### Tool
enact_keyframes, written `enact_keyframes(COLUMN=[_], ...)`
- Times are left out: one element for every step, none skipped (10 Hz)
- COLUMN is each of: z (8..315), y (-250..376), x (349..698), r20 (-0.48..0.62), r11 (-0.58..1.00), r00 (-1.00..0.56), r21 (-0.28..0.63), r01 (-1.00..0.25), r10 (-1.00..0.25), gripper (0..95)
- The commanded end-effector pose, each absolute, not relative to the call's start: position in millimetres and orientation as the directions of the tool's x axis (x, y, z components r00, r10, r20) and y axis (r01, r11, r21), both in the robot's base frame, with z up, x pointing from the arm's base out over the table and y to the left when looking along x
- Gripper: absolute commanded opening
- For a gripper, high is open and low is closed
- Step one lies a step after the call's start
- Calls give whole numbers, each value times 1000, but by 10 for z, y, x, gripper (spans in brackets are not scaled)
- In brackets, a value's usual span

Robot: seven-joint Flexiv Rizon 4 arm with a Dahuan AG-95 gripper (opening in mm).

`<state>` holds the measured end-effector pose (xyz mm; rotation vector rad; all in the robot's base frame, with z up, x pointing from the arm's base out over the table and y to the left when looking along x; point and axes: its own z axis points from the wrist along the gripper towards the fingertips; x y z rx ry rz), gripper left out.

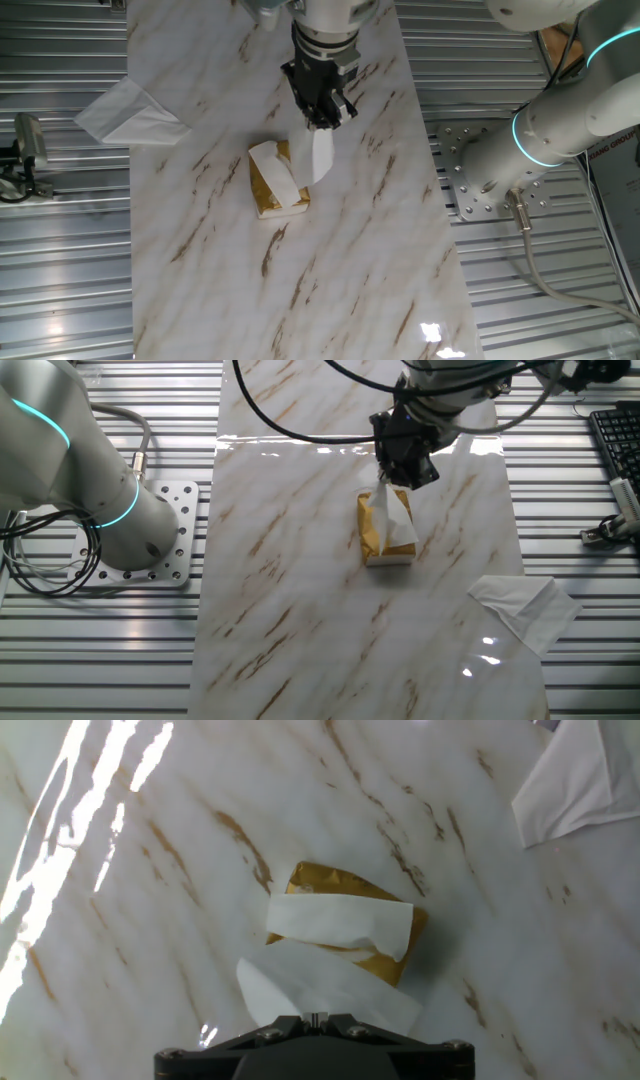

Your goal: Pull out a napkin

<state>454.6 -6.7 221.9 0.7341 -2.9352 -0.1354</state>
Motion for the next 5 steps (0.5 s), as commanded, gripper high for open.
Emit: enact_keyframes(z=[2229,2237,2237,2234,2209], y=[-82,-94,-99,-101,-116], x=[4508,4492,4486,4485,4483], r20=[88,88,87,85,71], r11=[883,884,884,883,877], r00=[-881,-882,-882,-881,-877], r21=[118,118,117,116,112], r01=[-454,-452,-453,-455,-467], r10=[-465,-462,-464,-465,-476], gripper=[0,0,0,0,0])
